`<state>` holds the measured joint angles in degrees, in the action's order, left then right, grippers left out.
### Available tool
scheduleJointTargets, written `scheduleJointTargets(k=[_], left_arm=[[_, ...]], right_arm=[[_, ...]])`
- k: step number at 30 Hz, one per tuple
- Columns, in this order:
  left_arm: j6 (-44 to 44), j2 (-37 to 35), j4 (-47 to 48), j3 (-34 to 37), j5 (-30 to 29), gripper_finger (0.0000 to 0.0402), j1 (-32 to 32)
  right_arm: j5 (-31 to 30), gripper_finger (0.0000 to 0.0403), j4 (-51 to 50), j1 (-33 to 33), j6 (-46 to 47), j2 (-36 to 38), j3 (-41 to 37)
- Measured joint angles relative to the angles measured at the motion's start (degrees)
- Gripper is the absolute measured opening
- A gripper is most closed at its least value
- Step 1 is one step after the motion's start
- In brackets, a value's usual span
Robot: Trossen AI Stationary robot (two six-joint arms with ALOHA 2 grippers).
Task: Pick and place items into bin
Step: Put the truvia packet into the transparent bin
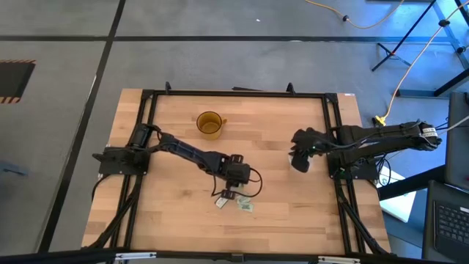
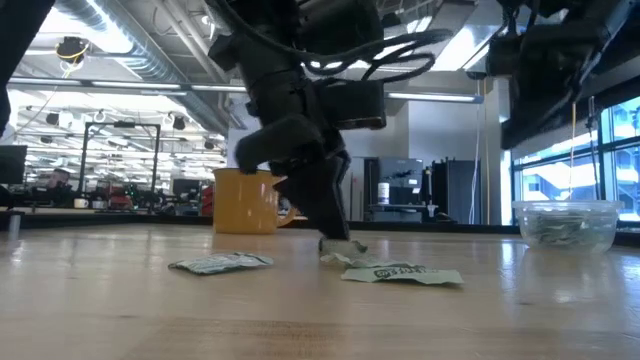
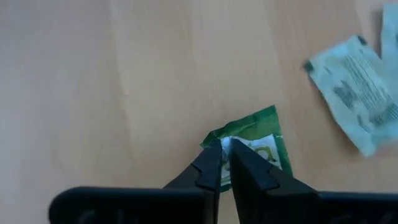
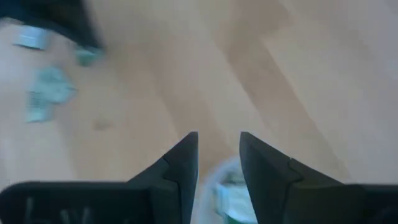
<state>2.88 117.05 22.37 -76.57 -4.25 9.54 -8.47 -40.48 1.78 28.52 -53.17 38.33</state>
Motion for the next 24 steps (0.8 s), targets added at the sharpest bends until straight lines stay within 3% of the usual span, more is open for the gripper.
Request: scheduleJointTargets(k=[6,15,19,24], left_arm=[[3.8,0.0,-0.3,-3.8,-9.4,0.0023,0.1],[7.6,-0.2,-5.1,-9.6,-41.7,0.0023,0.3],[12.3,-0.2,-13.1,-10.1,-44.9,0.0023,0.4],[16.0,-0.2,-18.3,-10.1,-45.1,0.0023,0.4]], right_arm=[[6.4,0.0122,9.5,0.0,-6.7,0.0,-0.2],[7.1,0.0126,17.2,0.0,-10.2,-0.1,-5.3],[7.1,0.015,23.3,0.0,-12.2,-0.4,-8.0],[7.3,0.0189,32.2,0.0,-22.7,-0.5,-9.6]])
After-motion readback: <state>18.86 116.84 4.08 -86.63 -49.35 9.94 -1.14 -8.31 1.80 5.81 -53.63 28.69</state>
